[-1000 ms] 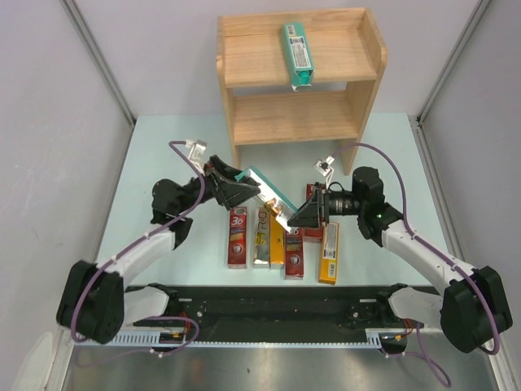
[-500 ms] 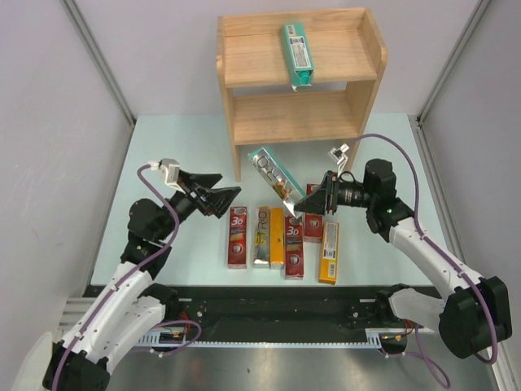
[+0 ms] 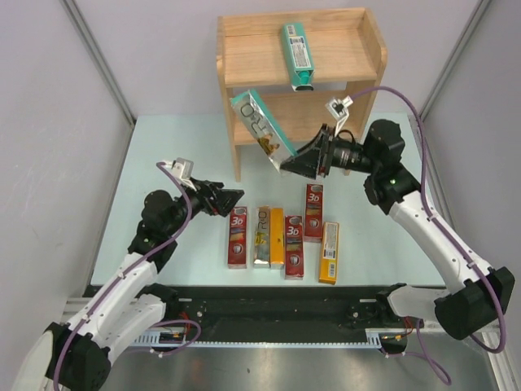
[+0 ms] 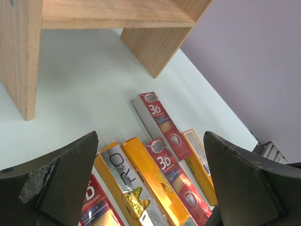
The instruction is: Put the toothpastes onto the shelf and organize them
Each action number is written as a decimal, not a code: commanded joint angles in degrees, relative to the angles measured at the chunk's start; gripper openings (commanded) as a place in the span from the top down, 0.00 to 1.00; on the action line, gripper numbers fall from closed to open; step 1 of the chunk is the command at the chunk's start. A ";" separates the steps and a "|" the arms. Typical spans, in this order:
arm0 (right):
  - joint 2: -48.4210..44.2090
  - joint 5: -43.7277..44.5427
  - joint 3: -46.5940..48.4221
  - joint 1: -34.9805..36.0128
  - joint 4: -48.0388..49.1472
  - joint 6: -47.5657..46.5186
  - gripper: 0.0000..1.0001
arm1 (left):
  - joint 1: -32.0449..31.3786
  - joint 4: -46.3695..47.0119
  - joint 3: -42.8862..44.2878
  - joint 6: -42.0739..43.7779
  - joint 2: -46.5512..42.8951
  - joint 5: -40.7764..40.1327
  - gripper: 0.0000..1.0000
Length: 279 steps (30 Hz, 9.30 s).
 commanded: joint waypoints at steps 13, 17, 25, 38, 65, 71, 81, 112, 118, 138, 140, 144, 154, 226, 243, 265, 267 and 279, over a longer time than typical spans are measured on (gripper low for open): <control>20.23 23.84 52.95 1.55 -26.64 -10.56 0.83 | 0.34 -3.01 -1.54 2.04 3.96 -0.74 0.00; 24.72 25.24 63.67 -1.17 -30.86 -10.03 0.83 | 0.34 -3.01 -2.16 1.86 3.88 -0.56 0.00; 25.60 29.20 66.07 -12.15 -31.84 -7.83 0.82 | 0.34 -3.01 -3.65 1.42 3.79 0.23 0.00; 26.74 22.44 55.61 -19.63 -27.98 -0.89 0.82 | 0.34 -0.20 -6.38 -0.86 3.26 2.69 0.00; 32.72 13.12 51.92 -17.00 -18.66 10.62 0.73 | -0.10 -0.11 -7.43 -0.95 4.49 4.10 0.00; 32.20 12.59 49.37 -17.35 -17.16 11.68 0.58 | -0.19 -0.28 -7.34 -0.95 4.40 4.01 0.00; 31.14 11.71 47.35 -18.31 -15.59 12.12 0.34 | -0.19 -0.81 -7.26 -0.69 4.32 3.75 0.01; 11.73 35.70 31.71 -18.23 -20.51 0.25 0.00 | -0.36 -1.08 -6.91 -0.07 4.40 3.39 0.00; 9.52 34.83 29.77 -18.05 -20.59 -0.63 0.00 | -0.62 -1.34 -6.20 0.19 5.46 2.61 0.00; 1.79 49.32 8.69 -0.83 -27.01 -8.10 0.00 | -12.13 -25.68 11.11 1.25 24.87 -27.71 0.00; 1.00 49.85 6.49 -0.04 -26.92 -8.01 0.00 | -13.28 -27.34 12.43 0.46 26.54 -30.86 0.00; -1.11 49.77 1.30 1.02 -26.92 -7.48 0.00 | -14.78 -28.67 13.22 -1.47 28.84 -34.48 0.05; -2.52 50.29 -6.88 4.10 -26.22 -7.57 0.00 | -15.21 -25.86 11.81 -2.01 34.28 -32.55 0.09; 14.89 54.95 -8.46 29.85 -0.74 9.22 0.39 | -0.98 -16.99 23.24 -14.75 16.18 -15.59 0.42; 11.54 56.54 -11.98 29.94 3.57 6.41 0.25 | -1.07 -13.21 21.66 -16.07 19.69 -12.34 0.42; 7.59 53.81 -15.41 29.77 8.50 3.68 0.71 | -0.63 -14.35 21.13 -12.03 18.65 -16.55 0.11; 7.23 52.76 -15.59 29.06 8.85 3.95 0.72 | -0.45 -16.71 21.13 -10.01 17.33 -17.95 0.05; 3.46 44.94 -17.17 21.42 7.54 5.79 0.76 | -0.27 -21.21 18.06 -3.24 6.17 -30.09 0.00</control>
